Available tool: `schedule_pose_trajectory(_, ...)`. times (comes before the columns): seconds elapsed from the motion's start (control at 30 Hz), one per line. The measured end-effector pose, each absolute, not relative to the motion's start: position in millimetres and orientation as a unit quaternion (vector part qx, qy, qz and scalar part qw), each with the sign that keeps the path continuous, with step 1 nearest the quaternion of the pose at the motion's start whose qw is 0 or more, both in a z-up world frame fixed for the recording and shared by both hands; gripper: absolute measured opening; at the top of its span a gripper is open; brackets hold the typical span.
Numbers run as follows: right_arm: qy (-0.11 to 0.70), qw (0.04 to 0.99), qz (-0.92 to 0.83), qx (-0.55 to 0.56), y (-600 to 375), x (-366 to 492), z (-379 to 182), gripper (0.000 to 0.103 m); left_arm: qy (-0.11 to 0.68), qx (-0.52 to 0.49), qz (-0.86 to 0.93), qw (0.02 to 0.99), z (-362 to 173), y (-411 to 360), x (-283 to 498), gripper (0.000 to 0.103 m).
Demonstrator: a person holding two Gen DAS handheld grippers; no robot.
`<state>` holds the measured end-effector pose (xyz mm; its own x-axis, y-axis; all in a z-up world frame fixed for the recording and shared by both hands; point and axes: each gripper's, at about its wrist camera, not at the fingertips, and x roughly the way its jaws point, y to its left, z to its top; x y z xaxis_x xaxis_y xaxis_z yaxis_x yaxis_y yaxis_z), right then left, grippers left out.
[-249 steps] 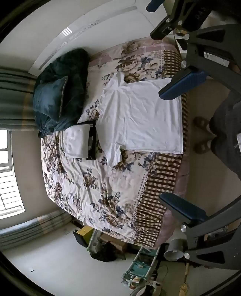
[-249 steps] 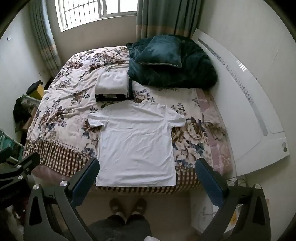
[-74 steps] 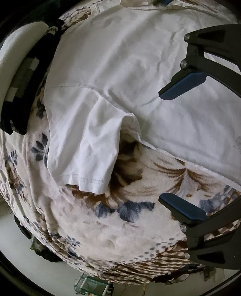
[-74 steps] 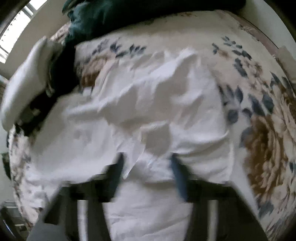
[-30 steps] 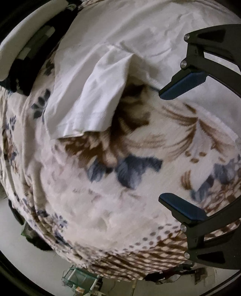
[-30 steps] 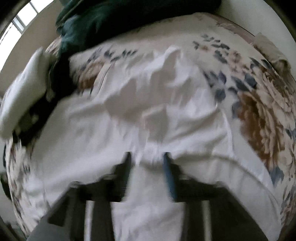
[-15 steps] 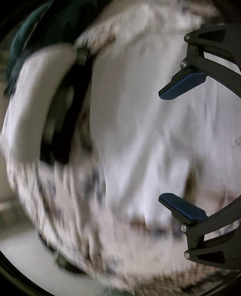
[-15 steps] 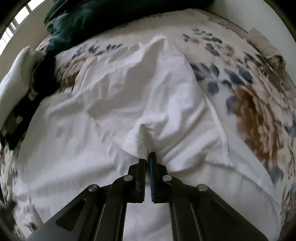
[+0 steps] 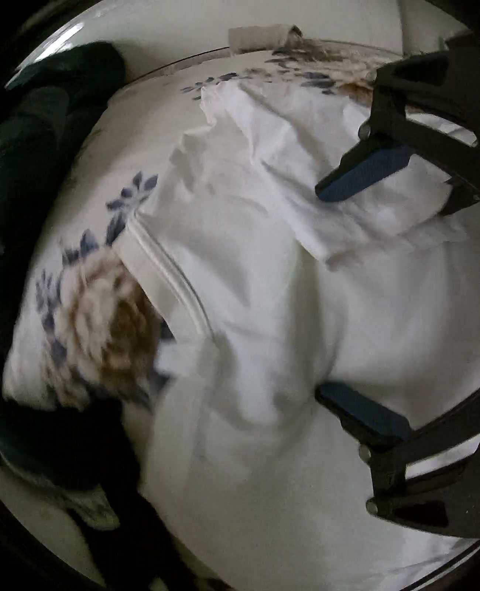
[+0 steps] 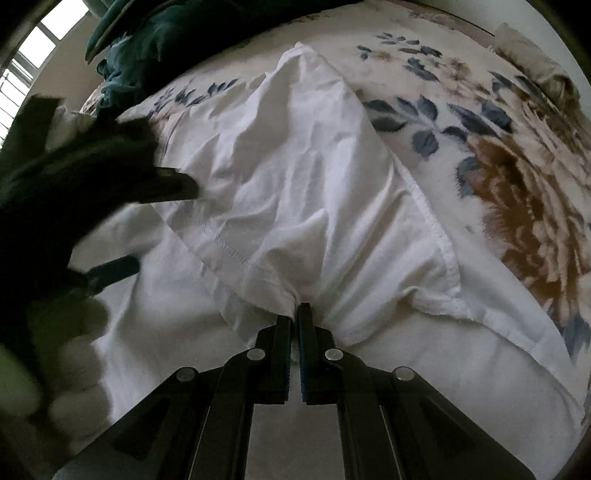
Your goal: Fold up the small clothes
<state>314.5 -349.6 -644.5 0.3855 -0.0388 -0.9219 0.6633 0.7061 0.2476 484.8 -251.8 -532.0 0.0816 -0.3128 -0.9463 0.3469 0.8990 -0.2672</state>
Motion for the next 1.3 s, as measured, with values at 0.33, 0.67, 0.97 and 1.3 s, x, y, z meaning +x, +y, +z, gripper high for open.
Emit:
schedule_pose_trajectory(0.33,0.488,0.772,-0.219,0.342,-353.2,322.4,-636.9,0.004,0.597,-0.002,-0.267,0.757,-515.0,-226.7,513.9,0.006)
schedule_pose_trajectory(0.67,0.538,0.767,-0.147,0.316,-335.9,339.4,-639.9,0.009,0.601,-0.033,-0.217,0.769,-502.8,-201.8,519.8,0.005)
schedule_pose_trajectory(0.97,0.547,0.765,-0.120,0.319,-356.9,314.4,-603.2,0.060,0.589,-0.115,-0.127,0.790,-473.6,-89.5,445.5,0.092)
schedule_pose_trajectory(1.3,0.594,0.763,-0.116,0.228,-329.4,294.7,-604.5,0.061,0.569,-0.363,0.128,0.727,-482.5,103.5,318.4,0.092)
